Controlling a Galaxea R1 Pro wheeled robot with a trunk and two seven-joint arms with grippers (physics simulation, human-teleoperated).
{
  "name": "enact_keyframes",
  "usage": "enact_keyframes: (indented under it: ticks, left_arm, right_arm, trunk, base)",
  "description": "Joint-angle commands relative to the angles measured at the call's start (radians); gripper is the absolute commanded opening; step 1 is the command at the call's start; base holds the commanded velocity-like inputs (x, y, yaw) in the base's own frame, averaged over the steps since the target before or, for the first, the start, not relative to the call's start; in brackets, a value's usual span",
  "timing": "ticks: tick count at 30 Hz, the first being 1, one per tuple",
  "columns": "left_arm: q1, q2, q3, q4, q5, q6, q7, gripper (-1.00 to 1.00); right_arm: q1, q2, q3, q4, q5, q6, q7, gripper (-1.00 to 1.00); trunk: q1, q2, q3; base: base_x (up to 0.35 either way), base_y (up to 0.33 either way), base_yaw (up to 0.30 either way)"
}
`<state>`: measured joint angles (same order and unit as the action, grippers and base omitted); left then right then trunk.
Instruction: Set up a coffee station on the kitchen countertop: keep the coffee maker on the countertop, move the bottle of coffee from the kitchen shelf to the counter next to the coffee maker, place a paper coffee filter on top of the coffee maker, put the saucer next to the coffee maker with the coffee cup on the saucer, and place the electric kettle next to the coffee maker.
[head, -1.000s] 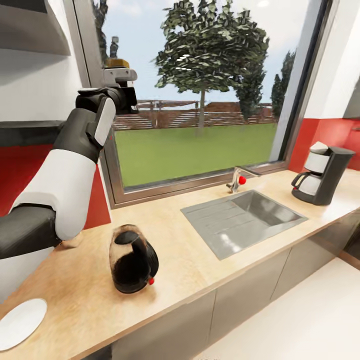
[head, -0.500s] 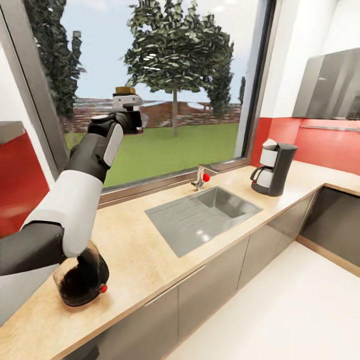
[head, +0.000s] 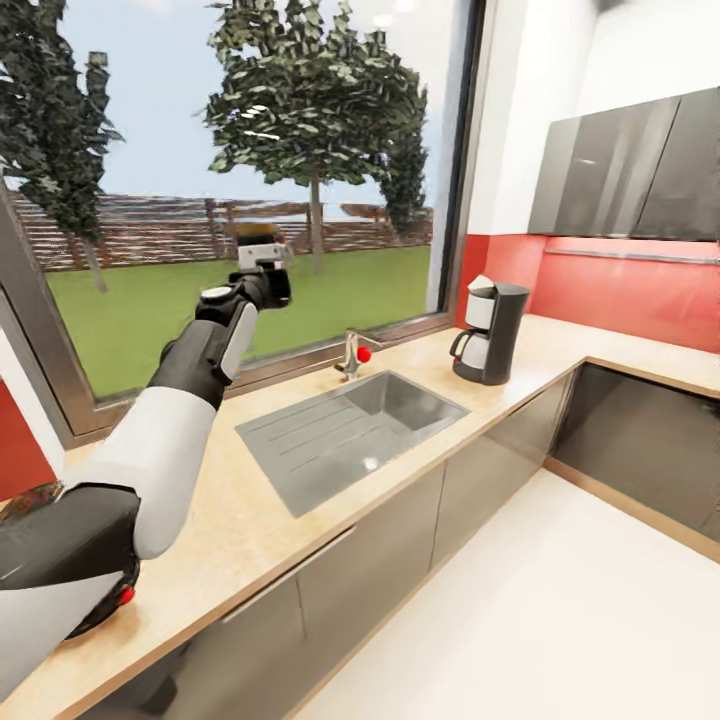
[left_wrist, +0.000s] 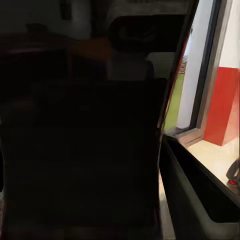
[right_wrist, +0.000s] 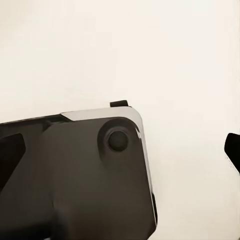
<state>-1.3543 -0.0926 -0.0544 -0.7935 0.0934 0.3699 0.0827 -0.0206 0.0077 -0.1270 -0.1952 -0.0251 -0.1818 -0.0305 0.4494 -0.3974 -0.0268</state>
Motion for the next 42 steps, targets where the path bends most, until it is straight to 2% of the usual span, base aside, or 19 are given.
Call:
enact_keyframes:
  ticks: [1, 2, 6, 15, 22, 24, 27, 29, 31, 35, 39, 40, 42]
  left_arm:
    - [0.032, -0.010, -0.005, -0.002, 0.006, -0.031, 0.009, -1.00]
    - [0.056, -0.018, -0.006, -0.001, 0.005, -0.059, 0.009, -1.00]
    - [0.105, -0.026, -0.006, -0.001, 0.005, -0.083, 0.009, -1.00]
    - [0.151, -0.028, -0.007, 0.005, 0.005, -0.116, 0.010, -1.00]
    - [0.242, -0.032, -0.012, 0.000, 0.001, -0.219, 0.011, -1.00]
    - [0.278, -0.039, -0.040, -0.002, -0.002, -0.256, 0.011, -1.00]
    - [0.335, -0.045, -0.123, -0.002, -0.005, -0.337, 0.019, -1.00]
    - [0.352, -0.045, -0.151, -0.002, -0.005, -0.367, 0.022, -1.00]
    - [0.385, -0.045, -0.193, -0.002, 0.001, -0.422, 0.026, -1.00]
    - [0.404, -0.045, -0.205, -0.003, 0.004, -0.437, 0.025, -1.00]
    - [0.465, -0.047, -0.209, -0.005, 0.004, -0.443, 0.026, -1.00]
    - [0.505, -0.046, -0.209, -0.008, 0.006, -0.444, 0.026, -1.00]
    - [0.532, -0.044, -0.205, -0.019, 0.006, -0.444, 0.026, -1.00]
  right_arm:
    - [-0.001, 0.001, -0.003, 0.000, -0.003, -0.004, 0.000, 1.00]
    - [-0.001, 0.001, -0.003, 0.000, -0.003, -0.004, 0.000, 1.00]
    - [-0.001, 0.000, -0.003, 0.000, -0.003, -0.005, 0.000, 1.00]
    - [-0.001, 0.000, -0.005, -0.001, -0.004, -0.003, 0.000, 1.00]
    - [-0.001, 0.000, -0.005, -0.001, -0.004, -0.003, 0.001, 1.00]
    - [-0.001, 0.000, -0.005, -0.001, -0.004, -0.003, 0.001, 1.00]
    - [-0.001, 0.000, -0.005, -0.001, -0.004, -0.002, 0.001, 1.00]
    - [-0.001, 0.000, -0.005, -0.001, -0.004, -0.002, 0.001, 1.00]
    - [-0.001, 0.000, -0.005, -0.001, -0.004, -0.003, 0.000, 1.00]
    - [-0.001, 0.000, -0.005, -0.001, -0.004, -0.002, 0.000, 1.00]
    - [-0.001, -0.001, -0.005, -0.001, -0.004, -0.002, 0.000, 1.00]
    - [-0.001, -0.001, -0.005, -0.001, -0.003, -0.002, 0.000, 1.00]
    - [-0.001, -0.001, -0.005, 0.000, -0.003, -0.002, -0.001, 1.00]
  trunk:
    - [0.001, -0.003, -0.002]
    - [0.001, -0.003, -0.002]
    - [0.001, -0.003, -0.002]
    - [0.001, -0.003, -0.002]
    - [0.001, -0.003, -0.002]
    - [0.001, -0.003, -0.002]
    - [0.001, -0.003, -0.002]
    - [0.001, -0.003, -0.002]
    - [0.001, -0.003, -0.002]
    - [0.001, -0.003, -0.002]
    - [0.001, -0.003, -0.002]
    - [0.001, -0.003, -0.002]
    - [0.001, -0.003, -0.002]
  base:
    - [0.000, -0.223, -0.003]
    - [0.000, -0.207, -0.001]
    - [0.000, -0.191, 0.000]
    - [0.060, -0.183, -0.024]
    - [0.209, -0.110, -0.239]
    - [0.056, -0.024, -0.274]
    - [0.019, -0.008, -0.198]
    - [0.008, -0.004, -0.093]
    - [0.003, -0.001, -0.032]
    - [0.001, 0.000, -0.010]
    - [0.000, 0.000, -0.002]
    - [0.000, 0.000, 0.000]
    - [0.000, 0.000, 0.000]
